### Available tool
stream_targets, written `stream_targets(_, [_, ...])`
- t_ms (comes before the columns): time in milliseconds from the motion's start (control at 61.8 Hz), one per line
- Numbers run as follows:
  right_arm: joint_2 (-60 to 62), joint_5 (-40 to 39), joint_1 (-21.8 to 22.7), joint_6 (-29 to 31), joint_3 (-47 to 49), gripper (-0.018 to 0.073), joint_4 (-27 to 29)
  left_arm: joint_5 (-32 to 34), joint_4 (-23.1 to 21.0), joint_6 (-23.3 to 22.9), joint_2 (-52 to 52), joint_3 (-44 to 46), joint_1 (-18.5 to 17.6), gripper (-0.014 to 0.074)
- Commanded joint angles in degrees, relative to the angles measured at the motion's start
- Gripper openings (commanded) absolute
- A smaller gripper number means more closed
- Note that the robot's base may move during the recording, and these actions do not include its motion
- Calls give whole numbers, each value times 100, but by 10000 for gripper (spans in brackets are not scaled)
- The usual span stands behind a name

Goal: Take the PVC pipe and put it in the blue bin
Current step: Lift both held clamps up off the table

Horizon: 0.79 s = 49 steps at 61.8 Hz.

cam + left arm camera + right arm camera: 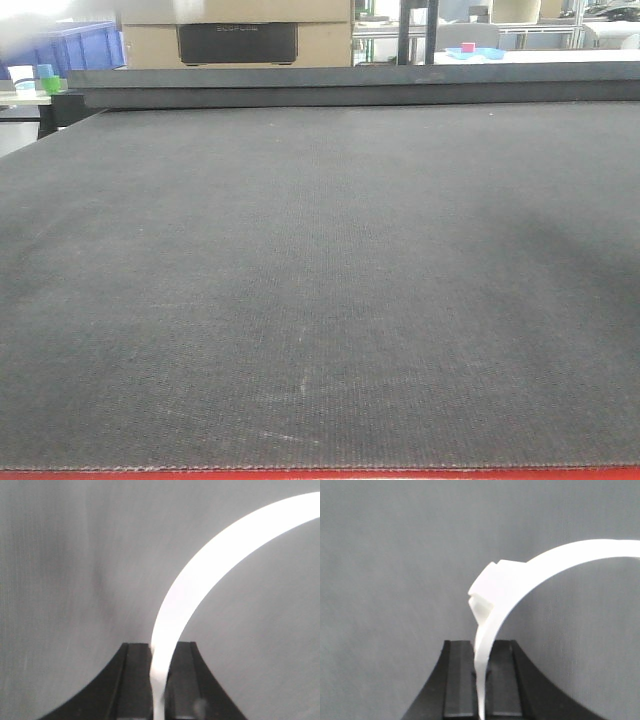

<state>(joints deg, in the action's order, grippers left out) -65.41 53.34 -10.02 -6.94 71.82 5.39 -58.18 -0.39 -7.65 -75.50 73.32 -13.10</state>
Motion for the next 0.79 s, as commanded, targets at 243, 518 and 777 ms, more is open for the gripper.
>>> stream_targets(243, [1836, -2513, 4, 157, -1677, -168, -28, 2867, -87, 5, 1824, -1499, -366, -111])
stream_targets(518, [2686, -2417, 4, 157, -2328, -168, -40, 4042, -53, 5, 2977, -2655, -177, -111])
stream_targets(777, [3075, -2532, 4, 157, -2328, -168, -178, 4181, -53, 5, 3487, -2803, 294, -111])
